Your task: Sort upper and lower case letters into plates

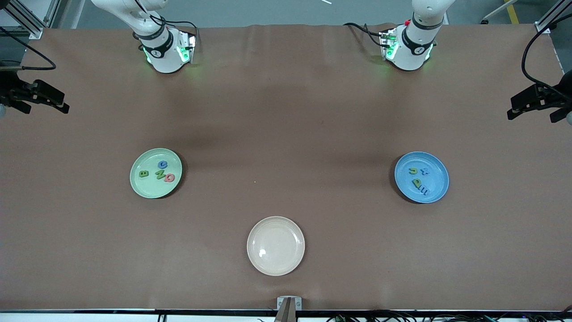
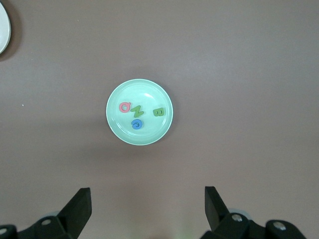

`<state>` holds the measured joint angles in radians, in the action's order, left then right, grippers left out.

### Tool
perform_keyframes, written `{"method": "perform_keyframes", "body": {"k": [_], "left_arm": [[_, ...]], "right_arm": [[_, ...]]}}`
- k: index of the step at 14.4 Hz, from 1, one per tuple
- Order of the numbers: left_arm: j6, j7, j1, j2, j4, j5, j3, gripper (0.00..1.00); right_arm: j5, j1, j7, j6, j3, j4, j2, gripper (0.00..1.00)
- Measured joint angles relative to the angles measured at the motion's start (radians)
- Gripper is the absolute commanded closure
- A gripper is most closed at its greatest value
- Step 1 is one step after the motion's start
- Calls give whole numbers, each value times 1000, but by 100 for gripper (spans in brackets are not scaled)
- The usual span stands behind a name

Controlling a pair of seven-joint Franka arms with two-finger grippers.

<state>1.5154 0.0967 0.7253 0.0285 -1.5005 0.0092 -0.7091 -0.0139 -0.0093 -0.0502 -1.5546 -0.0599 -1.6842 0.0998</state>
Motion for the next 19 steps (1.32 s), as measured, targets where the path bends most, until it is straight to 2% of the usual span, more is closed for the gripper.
{"method": "perform_keyframes", "body": {"k": [19], "left_arm": [[-6, -1, -6, 6, 0, 35, -5, 0]], "right_arm": [[0, 0, -31, 12, -3, -3, 0, 0]]}}
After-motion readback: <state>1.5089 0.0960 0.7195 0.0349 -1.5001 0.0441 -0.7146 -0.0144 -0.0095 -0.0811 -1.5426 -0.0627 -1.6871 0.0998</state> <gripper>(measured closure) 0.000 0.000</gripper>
